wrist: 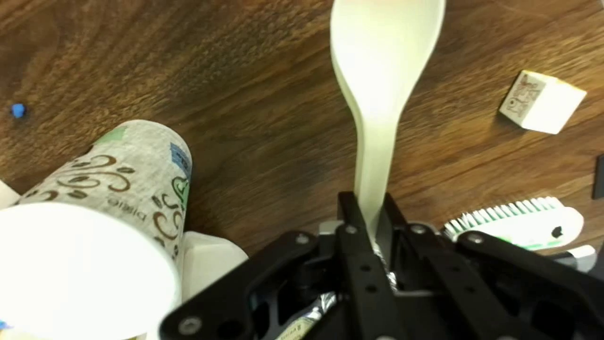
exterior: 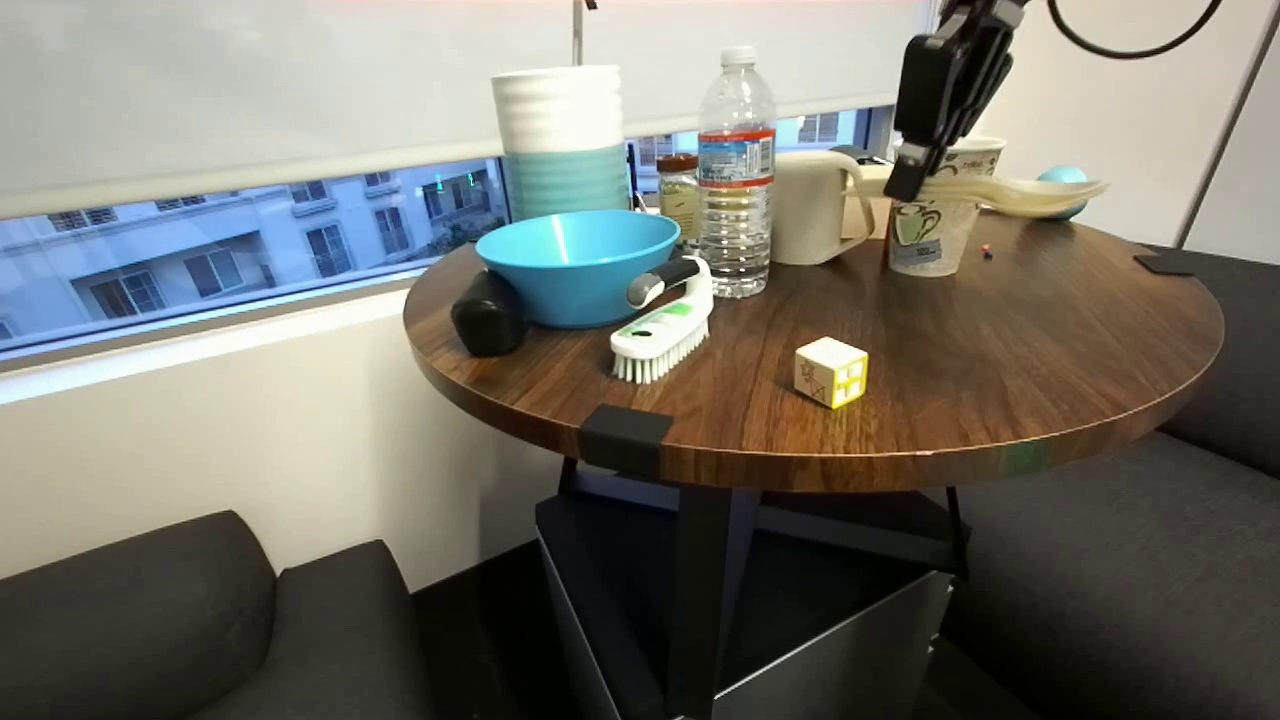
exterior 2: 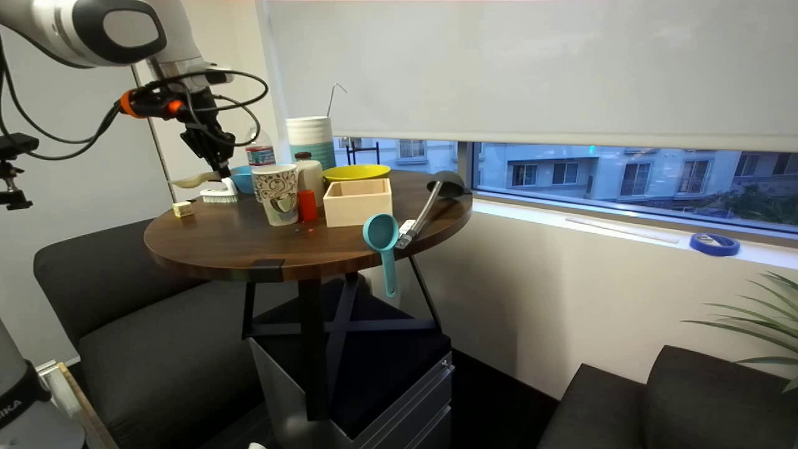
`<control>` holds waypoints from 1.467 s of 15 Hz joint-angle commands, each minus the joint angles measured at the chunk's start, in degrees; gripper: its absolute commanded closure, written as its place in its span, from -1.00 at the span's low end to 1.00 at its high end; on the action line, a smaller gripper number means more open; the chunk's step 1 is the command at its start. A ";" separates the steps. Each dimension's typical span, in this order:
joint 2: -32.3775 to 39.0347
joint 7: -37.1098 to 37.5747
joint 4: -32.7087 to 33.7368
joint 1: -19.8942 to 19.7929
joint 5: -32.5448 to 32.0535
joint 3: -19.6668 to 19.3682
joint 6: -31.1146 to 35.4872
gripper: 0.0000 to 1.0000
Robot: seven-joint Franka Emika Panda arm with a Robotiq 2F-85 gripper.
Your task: Put the cutlery in the cup
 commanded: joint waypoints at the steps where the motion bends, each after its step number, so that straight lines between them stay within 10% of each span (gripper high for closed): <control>1: -6.10 -2.52 0.86 0.08 0.12 -1.80 -2.30 0.93; 14: -10.15 -7.13 -0.43 -2.25 0.84 -10.67 8.35 0.74; 22: -11.21 -22.34 -6.33 6.92 10.28 -24.01 24.41 0.93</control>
